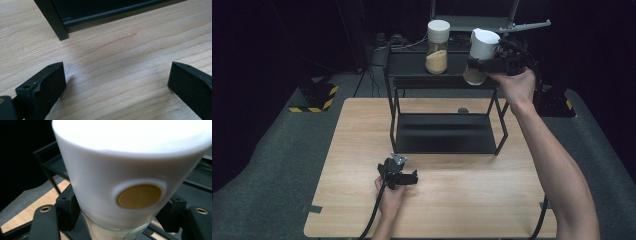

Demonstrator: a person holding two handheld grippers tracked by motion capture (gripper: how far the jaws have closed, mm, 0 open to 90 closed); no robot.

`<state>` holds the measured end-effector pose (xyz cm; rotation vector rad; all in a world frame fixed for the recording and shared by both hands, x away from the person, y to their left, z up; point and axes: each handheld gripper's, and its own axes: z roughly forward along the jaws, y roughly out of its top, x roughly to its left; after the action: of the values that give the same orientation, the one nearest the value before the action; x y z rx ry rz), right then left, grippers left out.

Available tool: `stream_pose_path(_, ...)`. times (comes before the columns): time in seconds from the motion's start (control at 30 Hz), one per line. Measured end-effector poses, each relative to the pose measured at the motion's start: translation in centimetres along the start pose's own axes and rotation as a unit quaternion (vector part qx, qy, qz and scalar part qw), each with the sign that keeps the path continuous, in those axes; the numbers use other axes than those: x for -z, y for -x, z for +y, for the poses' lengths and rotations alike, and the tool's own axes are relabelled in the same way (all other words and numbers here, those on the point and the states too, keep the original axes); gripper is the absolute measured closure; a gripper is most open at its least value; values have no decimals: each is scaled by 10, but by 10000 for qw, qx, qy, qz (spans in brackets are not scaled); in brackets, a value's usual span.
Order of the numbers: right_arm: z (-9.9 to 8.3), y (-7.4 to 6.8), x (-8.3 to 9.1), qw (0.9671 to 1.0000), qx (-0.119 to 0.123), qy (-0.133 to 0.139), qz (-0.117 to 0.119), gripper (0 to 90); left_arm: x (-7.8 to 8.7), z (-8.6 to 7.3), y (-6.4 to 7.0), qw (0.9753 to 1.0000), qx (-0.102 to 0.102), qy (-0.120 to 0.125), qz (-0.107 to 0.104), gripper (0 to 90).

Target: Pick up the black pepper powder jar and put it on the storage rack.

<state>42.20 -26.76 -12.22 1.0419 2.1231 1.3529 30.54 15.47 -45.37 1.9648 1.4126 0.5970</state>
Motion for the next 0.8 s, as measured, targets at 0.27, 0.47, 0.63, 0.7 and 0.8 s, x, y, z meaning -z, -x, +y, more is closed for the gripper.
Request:
stream_pose_path(0.27, 16, -3, -15, 9988, -191, -72, -446, 308, 0, 0, 0, 10000, 0, 0, -8, 15)
stream_pose_path(0.47, 29, -9, -31, 9959, -203, -233, -854, 308, 0, 0, 0, 10000, 1, 1, -15, 15)
stream_pose_path(0.63, 31, -11, -42, 9939, -249, -301, -1035, 308, 0, 0, 0, 10000, -3, 3, -12, 15)
stream_pose_path(0.7, 33, -12, -47, 9930, -235, -354, -1098, 308, 0, 0, 0, 10000, -2, 3, -13, 15)
stream_pose_path(0.8, 34, -11, -50, 9926, -243, -387, -1121, 308, 0, 0, 0, 10000, -3, 3, -13, 15)
